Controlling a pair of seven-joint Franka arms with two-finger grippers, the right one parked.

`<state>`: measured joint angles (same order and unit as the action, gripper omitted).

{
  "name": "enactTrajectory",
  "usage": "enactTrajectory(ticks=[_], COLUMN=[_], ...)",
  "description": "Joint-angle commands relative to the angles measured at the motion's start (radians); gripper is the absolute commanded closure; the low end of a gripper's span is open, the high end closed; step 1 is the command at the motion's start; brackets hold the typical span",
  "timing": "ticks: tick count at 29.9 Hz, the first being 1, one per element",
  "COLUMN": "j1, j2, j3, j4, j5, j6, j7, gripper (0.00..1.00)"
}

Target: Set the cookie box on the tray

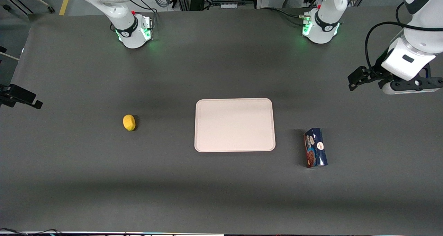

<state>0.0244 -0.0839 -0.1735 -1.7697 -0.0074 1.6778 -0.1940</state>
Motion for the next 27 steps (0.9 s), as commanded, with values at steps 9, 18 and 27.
enactTrajectory(ticks=[9,18,27], j1=[-0.020,-0.020,-0.020], j2=[0.058,0.084,0.187], j3=[0.003,-0.038,-0.038], j4=[-0.002,-0.140,-0.152], j5=[0.003,0.010,0.010], j6=[0.029,0.221,0.327], j7=[-0.013,-0.084,-0.101], gripper=[0.00,0.00,0.00])
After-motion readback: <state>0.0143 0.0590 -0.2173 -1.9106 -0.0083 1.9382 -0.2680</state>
